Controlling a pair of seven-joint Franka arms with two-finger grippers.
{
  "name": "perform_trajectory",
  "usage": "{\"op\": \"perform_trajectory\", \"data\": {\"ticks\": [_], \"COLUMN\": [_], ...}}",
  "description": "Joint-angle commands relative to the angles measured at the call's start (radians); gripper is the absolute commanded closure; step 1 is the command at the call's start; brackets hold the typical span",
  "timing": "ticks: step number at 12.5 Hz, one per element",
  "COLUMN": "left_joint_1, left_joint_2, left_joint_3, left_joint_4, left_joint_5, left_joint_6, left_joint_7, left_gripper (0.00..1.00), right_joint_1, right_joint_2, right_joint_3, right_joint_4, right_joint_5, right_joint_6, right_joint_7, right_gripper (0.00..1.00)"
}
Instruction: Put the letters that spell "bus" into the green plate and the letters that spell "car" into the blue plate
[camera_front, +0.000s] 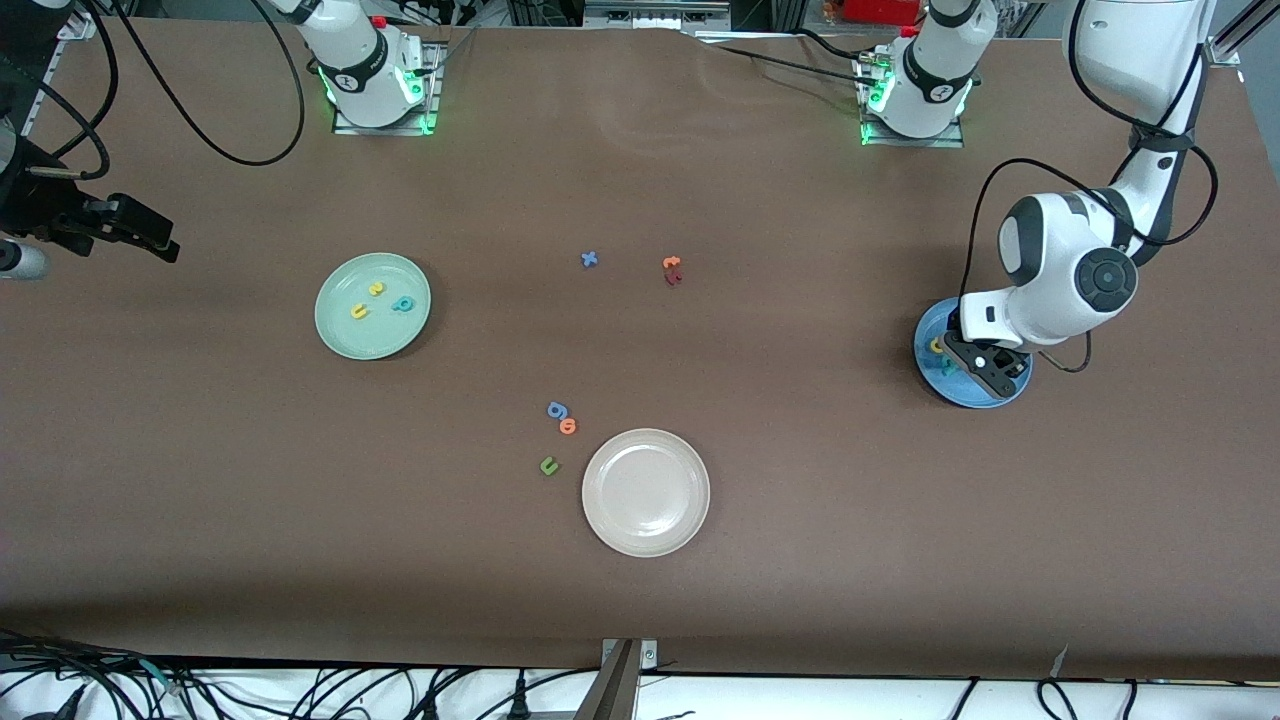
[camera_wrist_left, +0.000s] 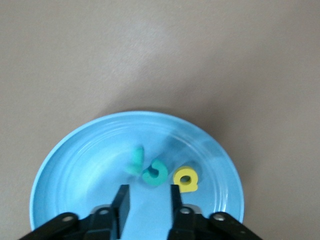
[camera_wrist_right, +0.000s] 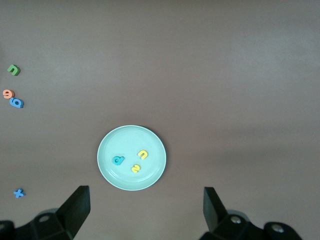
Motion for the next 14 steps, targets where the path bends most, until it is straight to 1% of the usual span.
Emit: {"op": "perform_trajectory", "data": {"ticks": [1, 2, 4, 5, 6, 8, 9, 11, 12, 13, 14], "left_joint_1": [0.009, 0.009, 0.007, 0.009, 0.007, 0.000, 0.000, 0.000, 0.000, 0.004, 0.004], "left_joint_2": [-0.019, -0.029, -0.093, -0.110, -0.110, -0.110, -0.113, -0.115, -0.142, -0.173, -0.188], "left_joint_3": [-0.002, -0.002, -0.005, -0.006, -0.006, -0.034, -0.045, -0.055, -0.058, -0.060, -0.060], "left_joint_4": [0.015, 0.045, 0.127, 0.159, 0.190, 0.204, 0.231, 0.244, 0.251, 0.259, 0.317], "left_joint_5": [-0.035, -0.046, -0.044, -0.055, -0.067, -0.074, -0.072, -0.072, -0.075, -0.112, -0.185], "left_joint_6": [0.003, 0.003, 0.003, 0.011, 0.046, 0.179, 0.198, 0.198, 0.192, 0.160, 0.064], "left_joint_7": [0.018, -0.004, -0.009, -0.015, -0.025, -0.064, -0.091, -0.149, -0.157, -0.168, -0.206], "left_gripper": [0.00, 0.00, 0.00, 0.00, 0.00, 0.00, 0.00, 0.00, 0.00, 0.00, 0.00], "right_joint_1": [-0.008, -0.008, -0.008, -0.008, -0.010, -0.008, -0.010, -0.010, -0.008, -0.010, -0.010], "right_joint_2": [-0.005, -0.005, -0.005, -0.005, -0.005, -0.005, -0.005, -0.005, -0.005, -0.005, -0.005], "right_joint_3": [0.007, 0.007, 0.007, 0.007, 0.007, 0.007, 0.007, 0.007, 0.006, 0.007, 0.006], "right_joint_4": [0.009, 0.009, 0.009, 0.009, 0.008, 0.008, 0.008, 0.008, 0.008, 0.008, 0.008], "right_joint_5": [0.016, 0.016, 0.016, 0.016, 0.016, 0.016, 0.016, 0.016, 0.016, 0.016, 0.016], "right_joint_6": [-0.014, -0.014, -0.014, -0.014, -0.014, -0.014, -0.014, -0.016, -0.014, -0.016, -0.014], "right_joint_7": [0.006, 0.006, 0.008, 0.006, 0.006, 0.006, 0.006, 0.006, 0.006, 0.006, 0.006], "right_gripper": [0.00, 0.00, 0.00, 0.00, 0.00, 0.00, 0.00, 0.00, 0.00, 0.00, 0.00]}}
